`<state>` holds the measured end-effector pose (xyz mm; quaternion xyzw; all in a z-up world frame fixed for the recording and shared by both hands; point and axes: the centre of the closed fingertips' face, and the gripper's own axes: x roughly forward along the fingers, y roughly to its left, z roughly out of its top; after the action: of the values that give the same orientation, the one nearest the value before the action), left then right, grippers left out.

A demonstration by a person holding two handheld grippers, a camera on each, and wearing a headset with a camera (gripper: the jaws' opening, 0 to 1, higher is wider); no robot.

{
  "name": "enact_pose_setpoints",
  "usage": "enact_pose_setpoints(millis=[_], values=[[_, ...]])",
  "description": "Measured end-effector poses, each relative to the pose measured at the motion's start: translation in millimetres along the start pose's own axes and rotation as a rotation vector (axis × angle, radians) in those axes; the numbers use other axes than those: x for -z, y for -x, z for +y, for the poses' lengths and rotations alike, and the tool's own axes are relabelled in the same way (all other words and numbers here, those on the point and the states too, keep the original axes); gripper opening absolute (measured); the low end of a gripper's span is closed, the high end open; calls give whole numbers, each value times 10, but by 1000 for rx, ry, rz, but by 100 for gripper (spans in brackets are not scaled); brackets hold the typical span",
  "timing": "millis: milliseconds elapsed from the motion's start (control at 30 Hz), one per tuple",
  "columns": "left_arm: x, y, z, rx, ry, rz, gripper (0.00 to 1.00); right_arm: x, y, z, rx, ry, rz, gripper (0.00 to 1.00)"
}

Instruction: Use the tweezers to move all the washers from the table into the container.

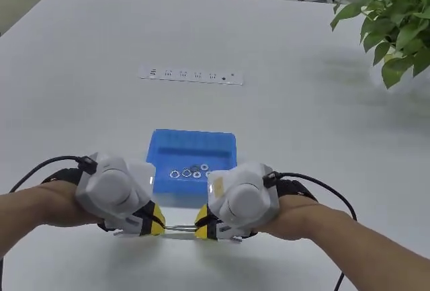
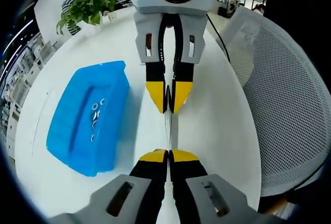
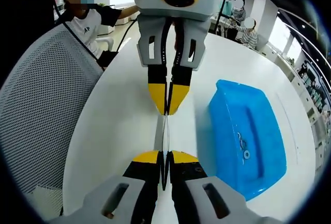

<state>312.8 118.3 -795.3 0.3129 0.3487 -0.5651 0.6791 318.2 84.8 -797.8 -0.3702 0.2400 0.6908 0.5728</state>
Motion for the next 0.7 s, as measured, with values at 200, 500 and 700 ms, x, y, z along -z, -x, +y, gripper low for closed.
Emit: enact_pose_setpoints(millis=[200,500,700], values=[[6,-36,-24,8,-1,6,5,23,-11,38,-5,-5,6,8],[37,-80,-78,20,1,15,5,32,-52,98,-10,-4,5,9],[31,-73,-85,17,3,15,6,33,-33,108,-6,-16,10,10]])
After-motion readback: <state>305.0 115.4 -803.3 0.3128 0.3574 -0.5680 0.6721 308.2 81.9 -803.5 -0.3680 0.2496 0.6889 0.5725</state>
